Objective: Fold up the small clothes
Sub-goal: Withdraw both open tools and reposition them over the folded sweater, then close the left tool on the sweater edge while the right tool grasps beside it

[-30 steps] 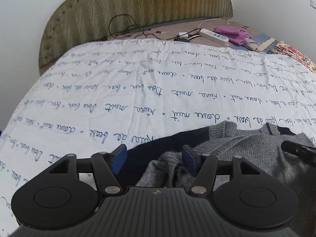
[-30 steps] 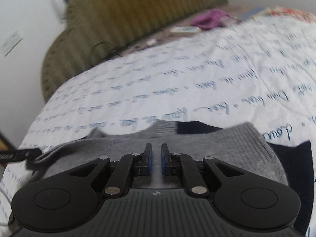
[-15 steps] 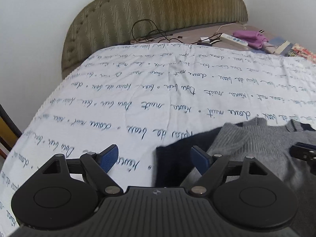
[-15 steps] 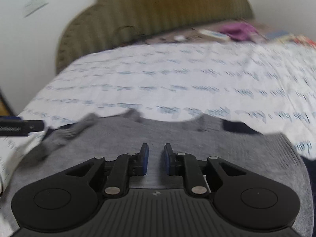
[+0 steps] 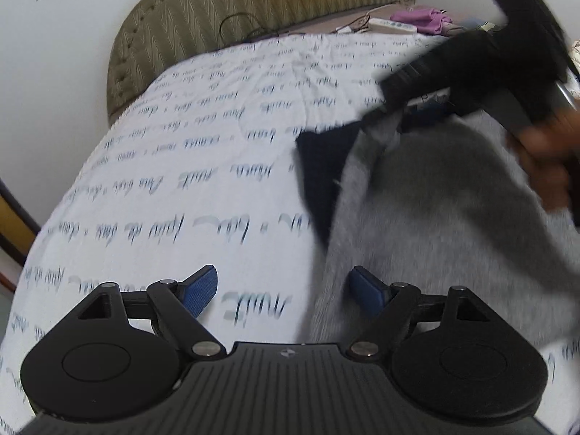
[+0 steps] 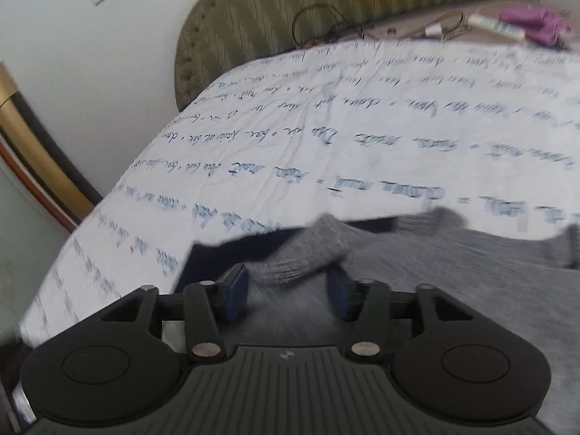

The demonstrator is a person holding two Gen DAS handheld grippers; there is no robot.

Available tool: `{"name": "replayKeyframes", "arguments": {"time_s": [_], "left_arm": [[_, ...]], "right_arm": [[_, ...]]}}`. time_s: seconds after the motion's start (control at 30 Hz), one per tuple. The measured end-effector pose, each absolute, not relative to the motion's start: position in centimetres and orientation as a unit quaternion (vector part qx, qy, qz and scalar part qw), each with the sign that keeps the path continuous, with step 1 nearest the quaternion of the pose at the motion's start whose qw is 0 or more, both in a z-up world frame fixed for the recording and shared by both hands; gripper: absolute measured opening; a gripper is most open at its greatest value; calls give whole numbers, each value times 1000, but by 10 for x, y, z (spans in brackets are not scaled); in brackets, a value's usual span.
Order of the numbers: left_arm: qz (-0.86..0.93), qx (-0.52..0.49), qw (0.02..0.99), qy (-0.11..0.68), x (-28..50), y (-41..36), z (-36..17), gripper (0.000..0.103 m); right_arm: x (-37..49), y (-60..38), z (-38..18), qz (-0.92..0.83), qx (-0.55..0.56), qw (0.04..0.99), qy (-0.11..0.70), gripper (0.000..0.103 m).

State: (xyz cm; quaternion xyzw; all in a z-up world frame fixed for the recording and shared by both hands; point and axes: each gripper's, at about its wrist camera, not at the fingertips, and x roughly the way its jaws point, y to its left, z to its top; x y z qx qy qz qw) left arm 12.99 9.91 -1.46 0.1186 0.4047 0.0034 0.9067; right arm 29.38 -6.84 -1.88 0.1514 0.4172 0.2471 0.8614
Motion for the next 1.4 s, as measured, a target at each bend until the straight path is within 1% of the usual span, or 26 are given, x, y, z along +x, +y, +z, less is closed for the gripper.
{"name": "replayKeyframes", "arguments": {"time_s": [0.1,0.17,0.2,0.23,0.33,0.4,0.5,0.6,0.63,0.8,0.87,0.93,1.0,1.17,1.23,1.27,1.4], "left_arm": [[15,123,903,412,121,111,-19,83],[20,121,903,412,116,122,-19,83],[23,119,903,413,114,126,-18,81],[26,118,901,416,113,131,-19,81],[24,114,899,422,112,140,-22,81],[22,111,899,422,112,141,-20,80],[18,92,908,407,114,144,-9,80],[1,55,912,407,124,151,3,80],[-5,45,911,409,128,152,5,80],[-40,16,913,405,147,146,15,83],[-61,2,912,406,154,141,14,87],[-79,-26,907,413,167,140,12,91],[-91,-66,897,427,183,144,6,92],[-135,-180,859,460,227,159,-12,92],[-156,-220,842,467,241,163,-21,92],[-172,-235,834,469,246,163,-25,92],[-206,-278,813,468,262,160,-37,91]], "right_arm": [[296,-68,-13,303,257,831,391,51],[285,-74,-5,324,289,825,362,58],[279,-74,-2,325,278,832,354,66],[271,-73,2,315,253,844,352,70],[251,-65,0,287,162,865,380,71],[239,-61,-7,279,103,865,405,70],[197,-69,-4,254,37,895,366,70],[154,-75,1,241,-12,911,335,79],[142,-77,1,237,-28,914,327,79],[97,-68,-2,227,-93,923,296,79],[81,-62,-6,226,-116,924,286,79],[65,-52,-12,221,-151,922,279,80],[52,-36,-22,222,-193,915,275,83],[33,-3,-50,197,-299,900,248,85],[33,9,-56,173,-335,899,222,93],[34,15,-59,162,-351,898,209,94],[52,38,-69,117,-402,891,173,95]]}}
